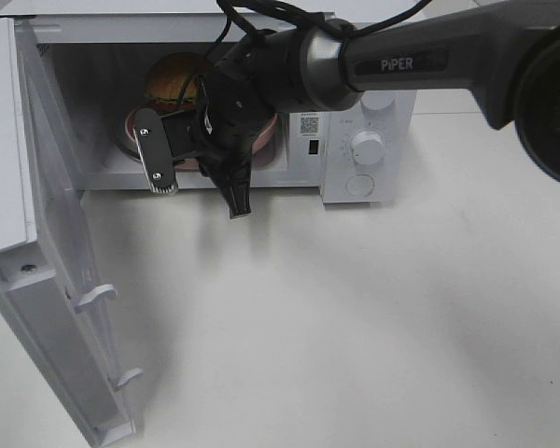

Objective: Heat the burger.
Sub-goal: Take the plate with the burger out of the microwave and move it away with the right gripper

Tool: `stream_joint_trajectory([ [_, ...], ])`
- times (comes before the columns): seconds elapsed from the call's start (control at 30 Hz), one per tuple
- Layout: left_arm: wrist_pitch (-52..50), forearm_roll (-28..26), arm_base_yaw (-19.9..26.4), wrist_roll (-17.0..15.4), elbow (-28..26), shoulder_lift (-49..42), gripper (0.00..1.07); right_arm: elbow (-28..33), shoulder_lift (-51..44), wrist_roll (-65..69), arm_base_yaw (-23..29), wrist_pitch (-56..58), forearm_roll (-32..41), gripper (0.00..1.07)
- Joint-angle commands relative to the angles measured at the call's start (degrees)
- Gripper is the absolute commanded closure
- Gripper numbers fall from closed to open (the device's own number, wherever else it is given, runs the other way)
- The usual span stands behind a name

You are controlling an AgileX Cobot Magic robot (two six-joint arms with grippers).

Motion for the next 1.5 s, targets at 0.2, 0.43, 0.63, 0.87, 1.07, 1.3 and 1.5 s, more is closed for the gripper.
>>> stream_joint_trajectory([
  [0.2,-0.4,-0.5,0.2,0.0,0.2,-1.1,0.07,8.8,-7.4,0.2,0.2,-11.0,-4.0,1.07],
  [0.43,-0.4,-0.5,0.2,0.0,0.2,-1.1,0.07,14.9,-11.2,2.1,0.2,-13.3,-6.4,1.07],
  [0.63,-0.4,-0.5,0.2,0.0,0.2,-1.1,0.07,19.9,-13.9,2.1,0.2,-15.2,-6.4,1.07],
  [0.87,-0.4,-0.5,0.2,0.0,0.2,-1.1,0.07,29.9,-19.6,2.2,0.2,-20.4,-6.2,1.07],
  [1.07,-0.4,-0.5,0.2,0.0,0.2,-1.1,0.07,34.8,-23.3,2.2,0.2,-23.0,-6.0,1.07],
  [1.3,-0.4,-0.5,0.2,0.0,0.2,-1.1,0.07,43.3,-29.5,1.8,0.2,-26.6,-6.2,1.07],
  [1.5,-0.4,-0.5,0.2,0.0,0.2,-1.1,0.07,47.4,-33.0,1.5,0.2,-27.7,-6.2,1.07],
])
